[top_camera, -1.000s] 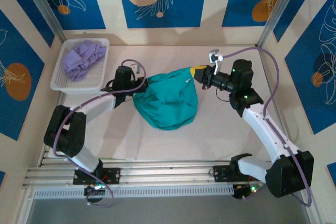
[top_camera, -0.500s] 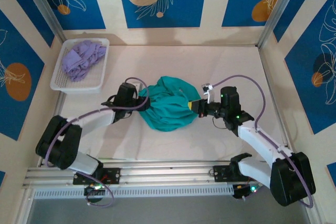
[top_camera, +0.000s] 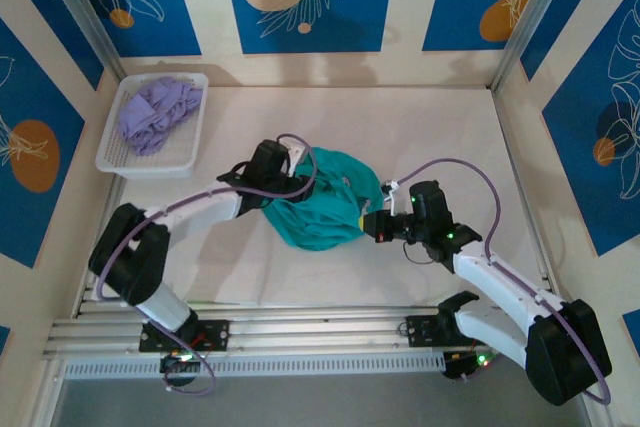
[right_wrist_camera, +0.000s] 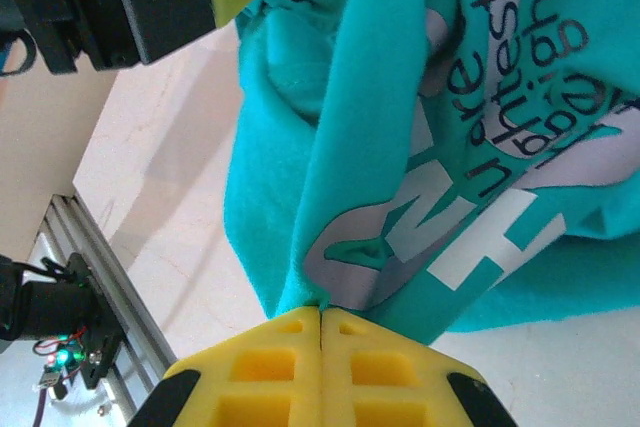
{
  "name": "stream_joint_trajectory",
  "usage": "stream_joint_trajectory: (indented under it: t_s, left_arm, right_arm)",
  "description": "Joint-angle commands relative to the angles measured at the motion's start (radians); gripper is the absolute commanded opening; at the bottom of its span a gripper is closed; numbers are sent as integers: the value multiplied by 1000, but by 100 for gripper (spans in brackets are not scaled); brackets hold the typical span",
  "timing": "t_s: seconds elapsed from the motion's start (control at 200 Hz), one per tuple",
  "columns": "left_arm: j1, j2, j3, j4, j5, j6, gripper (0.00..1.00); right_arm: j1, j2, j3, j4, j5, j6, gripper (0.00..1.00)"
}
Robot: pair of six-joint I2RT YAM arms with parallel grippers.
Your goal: Fold the inside-out t-shirt
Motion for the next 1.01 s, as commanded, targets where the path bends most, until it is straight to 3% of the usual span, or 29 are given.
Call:
stream_joint_trajectory:
  t_s: [0.0,0.095,0.25,0.3,0.49,0.66,0.805,1.0]
  left_arm:
    - [1,78,87,-126,68,74,60]
    - [2,148,158,-185,50,82,54]
    - [16,175,235,-208,105,61,12]
    - [32,140,226,-165,149,31,4]
    - [122,-83,111,117,405,-195,0]
    - [153,-252,54,277,470,-314,0]
    - [188,-367,-1,456,471,-450,0]
    - [140,-362,86,501,428,-479,0]
  right_arm:
    - [8,-22,-25,-41,26,25,0]
    - [9,-24,-33,-45,34,27,0]
    - [11,-70,-48,-44,65,11,0]
    - [19,-108,-59,-32,81,-5,0]
    - [71,-326,-82,-15,247,-106,0]
    - [70,-436,-18,43,331,-236,0]
    - [18,-400,130,27,437,-331,0]
    - [-151,-193,458,-47,368,-272,0]
